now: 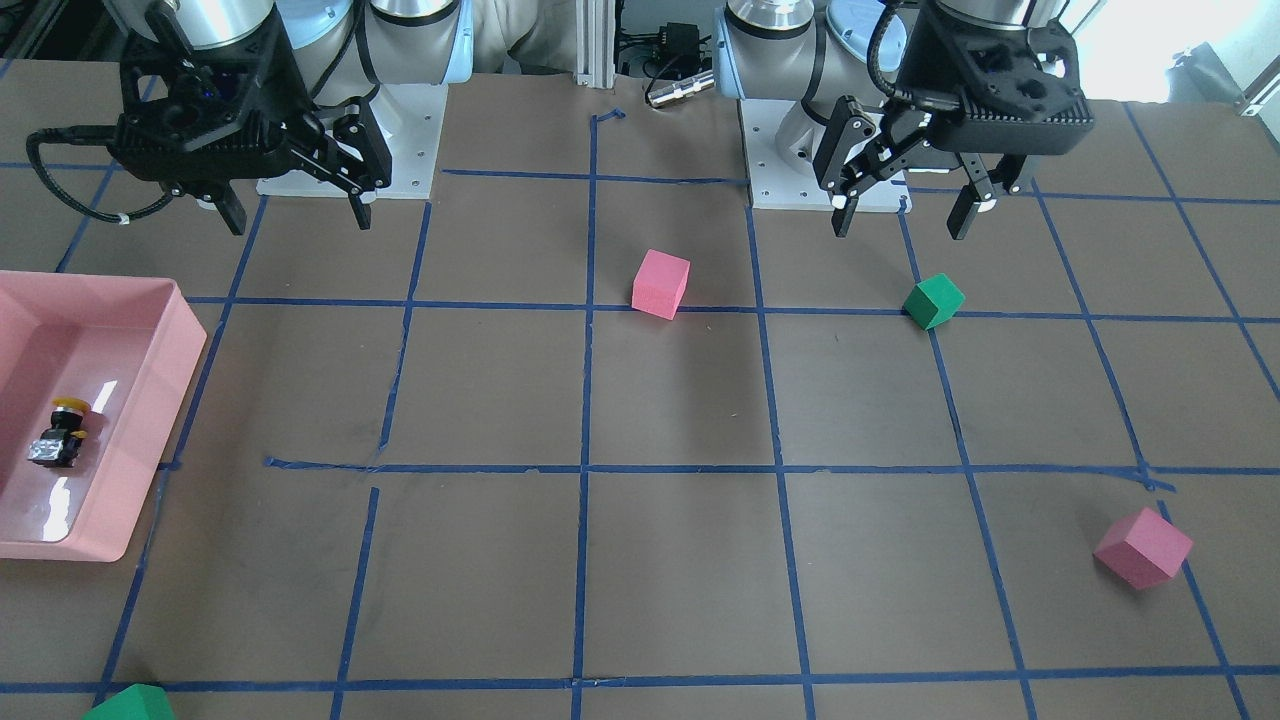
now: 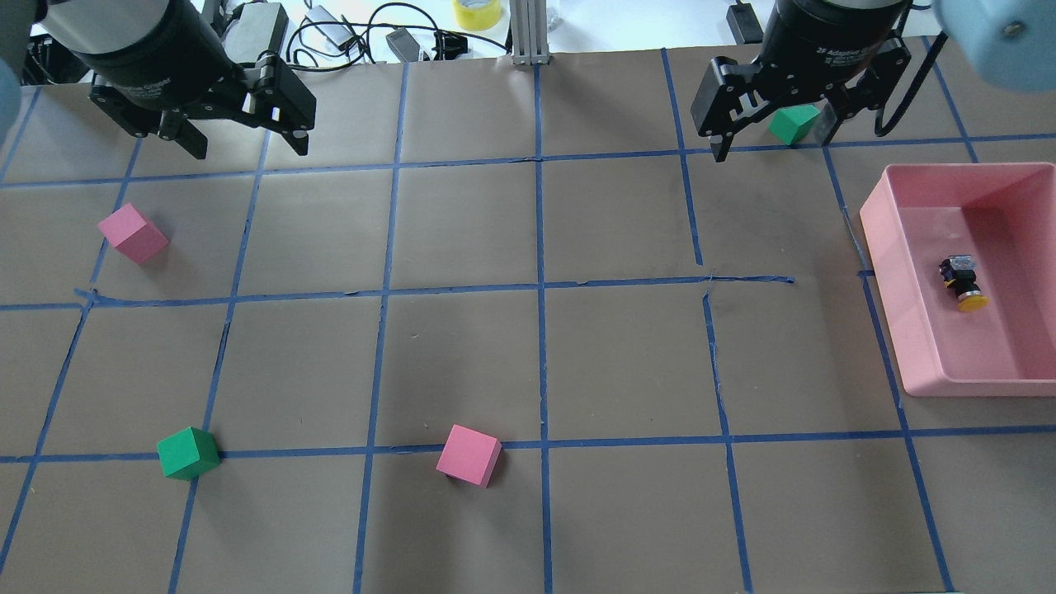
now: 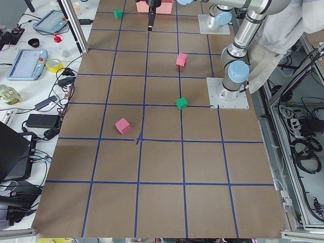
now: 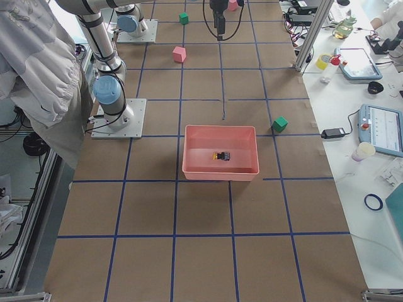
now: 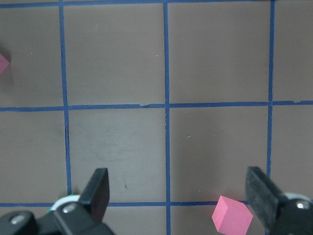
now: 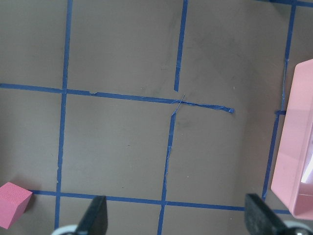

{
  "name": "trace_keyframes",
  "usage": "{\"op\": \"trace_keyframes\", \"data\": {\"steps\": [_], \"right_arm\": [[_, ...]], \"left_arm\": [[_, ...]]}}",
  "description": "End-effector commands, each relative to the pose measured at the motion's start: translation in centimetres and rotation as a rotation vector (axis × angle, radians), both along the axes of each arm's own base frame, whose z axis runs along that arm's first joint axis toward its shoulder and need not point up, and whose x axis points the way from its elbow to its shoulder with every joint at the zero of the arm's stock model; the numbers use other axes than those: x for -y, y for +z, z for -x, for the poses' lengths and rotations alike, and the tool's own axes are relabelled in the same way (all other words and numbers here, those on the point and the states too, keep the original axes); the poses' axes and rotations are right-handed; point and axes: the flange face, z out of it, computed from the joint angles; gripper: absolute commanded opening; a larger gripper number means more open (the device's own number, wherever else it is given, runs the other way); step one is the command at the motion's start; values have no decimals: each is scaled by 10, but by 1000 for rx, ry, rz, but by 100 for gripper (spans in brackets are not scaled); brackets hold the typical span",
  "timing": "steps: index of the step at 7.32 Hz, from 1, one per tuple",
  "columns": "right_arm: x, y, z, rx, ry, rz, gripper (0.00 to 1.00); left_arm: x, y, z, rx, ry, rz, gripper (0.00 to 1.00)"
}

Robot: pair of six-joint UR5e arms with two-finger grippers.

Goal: Align button upright
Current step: 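Move the right gripper over the pink tray toward the button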

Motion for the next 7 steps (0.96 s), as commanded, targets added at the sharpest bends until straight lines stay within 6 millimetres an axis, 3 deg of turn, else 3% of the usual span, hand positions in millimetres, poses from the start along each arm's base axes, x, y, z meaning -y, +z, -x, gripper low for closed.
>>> {"op": "trace_keyframes", "data": {"steps": [1,5,7], "right_arm": [[0,0,0,-1,22,-1,100],[5,-4,5,-2,9,-5,100],[12,-2,18,-1,-13,21,100]], "left_arm": [[0,0,0,3,1,0,100],[0,0,-1,4,1,0,100],[0,1,0,1,1,2,100]]}}
